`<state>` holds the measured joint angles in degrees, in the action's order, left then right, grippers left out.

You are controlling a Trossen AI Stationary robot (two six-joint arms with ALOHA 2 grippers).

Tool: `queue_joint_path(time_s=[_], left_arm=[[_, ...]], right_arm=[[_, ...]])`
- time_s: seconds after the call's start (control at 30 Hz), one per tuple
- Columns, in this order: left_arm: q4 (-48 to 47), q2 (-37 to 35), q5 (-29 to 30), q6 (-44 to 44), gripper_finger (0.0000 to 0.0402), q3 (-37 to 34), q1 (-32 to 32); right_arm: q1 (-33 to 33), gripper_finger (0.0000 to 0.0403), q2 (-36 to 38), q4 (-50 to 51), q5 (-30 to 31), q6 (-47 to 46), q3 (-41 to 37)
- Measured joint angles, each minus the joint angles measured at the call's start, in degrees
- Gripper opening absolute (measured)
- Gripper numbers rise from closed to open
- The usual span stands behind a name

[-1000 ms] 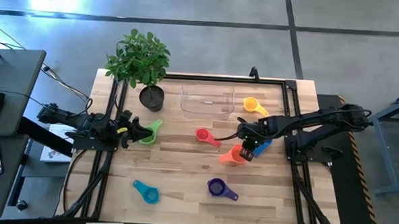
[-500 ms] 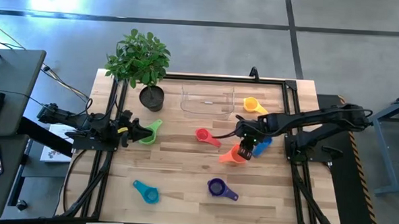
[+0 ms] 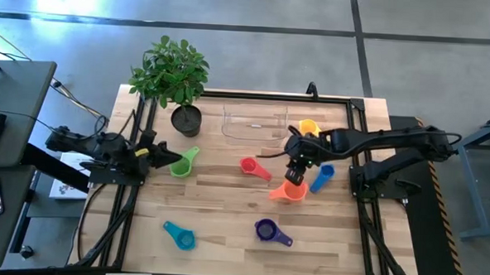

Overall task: Nest measuring cups in basket
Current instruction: Stack the green measuring cup on top of the orange measuring cup

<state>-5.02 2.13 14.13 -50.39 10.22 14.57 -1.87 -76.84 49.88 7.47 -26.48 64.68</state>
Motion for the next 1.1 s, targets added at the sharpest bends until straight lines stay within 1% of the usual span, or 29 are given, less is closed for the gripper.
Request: queue_joint_path(time_s=[0.13,0.27,0.53,0.63,0.87,1.1], left_arm=[[-1.6,1.4,0.0,0.1,0.0058,3.9,0.0],[-4.7,5.4,0.0,2.0,0.0058,8.9,0.0],[-20.8,17.2,-2.1,2.6,0.0058,21.3,0.1],[-26.3,21.3,-2.1,3.9,0.0058,24.5,0.1],[-29.5,27.8,-2.8,7.5,0.0058,25.7,0.1],[-35.4,32.8,-3.5,7.6,0.0058,25.7,0.1]], right_arm=[[0.0,0.0138,0.0,1.8,3.8,0.0,3.3],[0.0,0.0138,0.0,2.6,6.1,0.0,5.6],[0.0,0.0138,0.0,3.6,7.1,0.0,6.9],[0.0,0.0138,0.0,4.6,7.5,-0.5,6.9],[0.0,0.0138,0.0,6.0,8.6,-0.5,6.9],[0.0,0.0138,0.0,6.6,8.7,-0.5,6.9]])
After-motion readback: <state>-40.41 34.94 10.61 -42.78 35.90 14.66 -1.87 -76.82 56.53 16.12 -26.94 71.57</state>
